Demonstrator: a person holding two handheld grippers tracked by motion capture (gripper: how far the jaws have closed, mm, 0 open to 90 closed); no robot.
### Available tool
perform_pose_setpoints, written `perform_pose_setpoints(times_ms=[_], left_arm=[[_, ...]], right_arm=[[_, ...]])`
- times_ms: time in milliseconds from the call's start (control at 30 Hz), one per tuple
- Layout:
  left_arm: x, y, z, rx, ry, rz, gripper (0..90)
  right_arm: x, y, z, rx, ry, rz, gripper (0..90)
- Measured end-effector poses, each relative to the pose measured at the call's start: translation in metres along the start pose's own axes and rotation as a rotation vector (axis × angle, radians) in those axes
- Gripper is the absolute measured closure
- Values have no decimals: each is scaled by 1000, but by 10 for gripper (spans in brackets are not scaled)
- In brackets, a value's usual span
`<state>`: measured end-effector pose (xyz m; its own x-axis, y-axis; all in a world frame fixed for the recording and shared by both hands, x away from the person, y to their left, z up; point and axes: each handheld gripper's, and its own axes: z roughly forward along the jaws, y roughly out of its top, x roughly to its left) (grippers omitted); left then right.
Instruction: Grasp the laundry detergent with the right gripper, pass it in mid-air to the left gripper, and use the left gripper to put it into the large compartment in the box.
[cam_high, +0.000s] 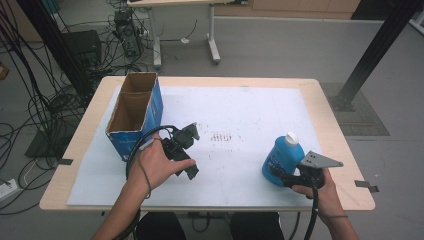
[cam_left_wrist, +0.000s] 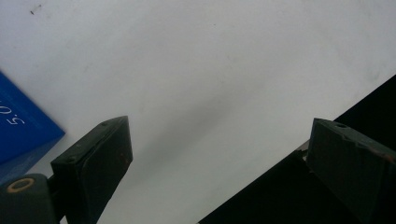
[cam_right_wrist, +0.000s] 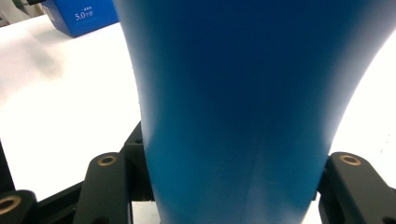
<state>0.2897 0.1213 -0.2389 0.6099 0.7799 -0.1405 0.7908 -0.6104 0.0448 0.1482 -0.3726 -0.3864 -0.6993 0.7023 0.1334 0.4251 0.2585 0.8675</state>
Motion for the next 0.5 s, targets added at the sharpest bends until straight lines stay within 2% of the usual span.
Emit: perform_pose_setpoints(times_ms=[500], left_arm=[[0,1,-1,-2,2,4,75]], right_arm=[[1,-1,0,-5,-4,2,415]])
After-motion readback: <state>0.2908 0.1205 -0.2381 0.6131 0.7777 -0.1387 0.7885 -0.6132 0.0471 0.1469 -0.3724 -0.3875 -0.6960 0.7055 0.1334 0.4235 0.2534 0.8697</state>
